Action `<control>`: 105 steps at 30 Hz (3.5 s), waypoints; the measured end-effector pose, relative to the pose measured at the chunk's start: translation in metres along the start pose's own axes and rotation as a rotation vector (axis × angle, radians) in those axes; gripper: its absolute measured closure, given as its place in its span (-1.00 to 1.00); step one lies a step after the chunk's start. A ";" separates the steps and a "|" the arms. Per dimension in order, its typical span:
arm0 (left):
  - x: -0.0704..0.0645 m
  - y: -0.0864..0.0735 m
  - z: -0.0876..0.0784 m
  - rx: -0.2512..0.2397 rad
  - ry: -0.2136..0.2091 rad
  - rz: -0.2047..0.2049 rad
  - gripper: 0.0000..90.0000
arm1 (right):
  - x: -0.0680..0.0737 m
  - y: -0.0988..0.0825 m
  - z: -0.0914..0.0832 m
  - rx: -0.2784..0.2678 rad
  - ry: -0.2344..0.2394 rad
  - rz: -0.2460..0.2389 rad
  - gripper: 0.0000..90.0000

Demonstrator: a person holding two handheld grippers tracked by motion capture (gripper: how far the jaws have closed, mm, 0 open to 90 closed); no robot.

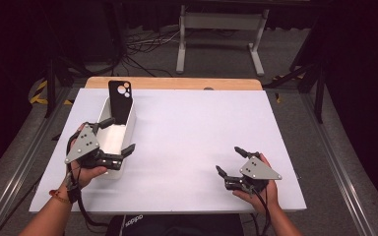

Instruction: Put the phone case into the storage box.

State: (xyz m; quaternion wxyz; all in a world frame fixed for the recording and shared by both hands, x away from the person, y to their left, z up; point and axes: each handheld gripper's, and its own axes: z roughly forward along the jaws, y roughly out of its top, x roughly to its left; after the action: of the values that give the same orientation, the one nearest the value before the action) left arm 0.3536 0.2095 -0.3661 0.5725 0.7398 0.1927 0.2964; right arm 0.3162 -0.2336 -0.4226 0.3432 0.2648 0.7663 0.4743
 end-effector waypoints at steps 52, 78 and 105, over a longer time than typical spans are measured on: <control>-0.054 -0.018 0.003 0.037 -0.133 0.005 -0.87 | 0.016 0.014 0.000 -0.013 0.054 -0.024 -0.61; -0.066 -0.052 0.012 0.159 -0.162 0.015 -0.93 | 0.017 0.008 -0.010 -0.021 0.035 -0.025 -0.63; -0.069 -0.049 0.008 0.139 -0.152 0.029 -0.93 | 0.025 0.008 -0.008 -0.009 0.041 -0.045 -0.63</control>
State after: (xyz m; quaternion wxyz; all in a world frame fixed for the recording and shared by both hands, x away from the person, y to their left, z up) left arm 0.3093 0.1739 -0.4301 0.5286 0.8006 0.1581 0.2336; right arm 0.2955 -0.2163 -0.4195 0.3394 0.2364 0.7766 0.4753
